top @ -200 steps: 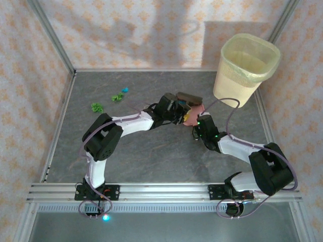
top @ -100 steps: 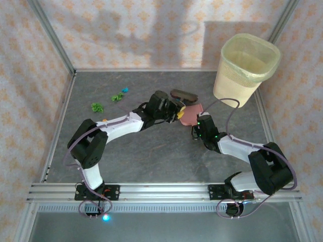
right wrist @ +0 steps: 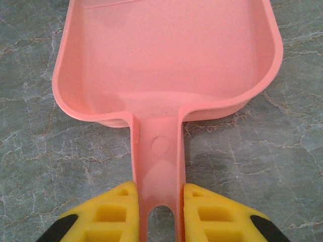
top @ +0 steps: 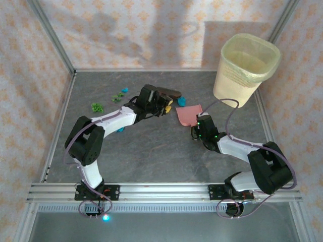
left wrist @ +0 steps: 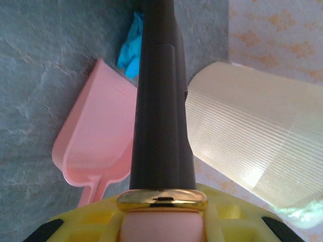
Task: Sweep away the paper scraps from the table
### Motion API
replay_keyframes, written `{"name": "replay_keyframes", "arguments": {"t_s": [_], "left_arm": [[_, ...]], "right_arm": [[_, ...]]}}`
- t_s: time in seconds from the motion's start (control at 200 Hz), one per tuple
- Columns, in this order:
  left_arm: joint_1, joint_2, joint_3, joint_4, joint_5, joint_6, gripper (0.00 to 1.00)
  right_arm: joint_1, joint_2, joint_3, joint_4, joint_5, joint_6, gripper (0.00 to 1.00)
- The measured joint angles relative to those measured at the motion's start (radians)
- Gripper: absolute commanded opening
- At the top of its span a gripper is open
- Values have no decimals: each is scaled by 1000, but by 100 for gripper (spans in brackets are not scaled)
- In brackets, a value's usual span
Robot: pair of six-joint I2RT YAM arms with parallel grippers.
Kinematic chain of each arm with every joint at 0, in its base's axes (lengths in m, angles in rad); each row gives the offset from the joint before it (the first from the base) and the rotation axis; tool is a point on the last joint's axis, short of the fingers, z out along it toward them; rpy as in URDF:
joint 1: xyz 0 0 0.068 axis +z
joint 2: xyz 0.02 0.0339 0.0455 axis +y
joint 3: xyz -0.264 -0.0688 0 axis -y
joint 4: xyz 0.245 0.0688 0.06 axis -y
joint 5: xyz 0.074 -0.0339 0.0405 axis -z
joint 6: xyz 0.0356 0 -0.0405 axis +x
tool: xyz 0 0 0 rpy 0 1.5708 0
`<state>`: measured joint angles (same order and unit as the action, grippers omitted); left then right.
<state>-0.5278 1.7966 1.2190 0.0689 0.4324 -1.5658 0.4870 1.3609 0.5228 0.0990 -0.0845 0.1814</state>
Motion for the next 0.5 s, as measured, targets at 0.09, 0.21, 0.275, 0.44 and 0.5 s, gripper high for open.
{"name": "replay_keyframes", "arguments": {"t_s": [0.09,0.21,0.275,0.44,0.5], "left_arm": [[4,40,39,-13,8,11,0],[-3,79,71,-12,32,23,0],[-6,90,77,-10,40,24,0],[-14,92,77,-5,55,31,0],[-23,92,77,-5,55,31,0]], "right_arm": [[0,2,0,0,0,-2,4],[0,5,1,2,0,-3,4],[0,6,1,6,0,-2,4],[0,7,1,8,0,-3,4],[0,7,1,7,0,-3,4]]}}
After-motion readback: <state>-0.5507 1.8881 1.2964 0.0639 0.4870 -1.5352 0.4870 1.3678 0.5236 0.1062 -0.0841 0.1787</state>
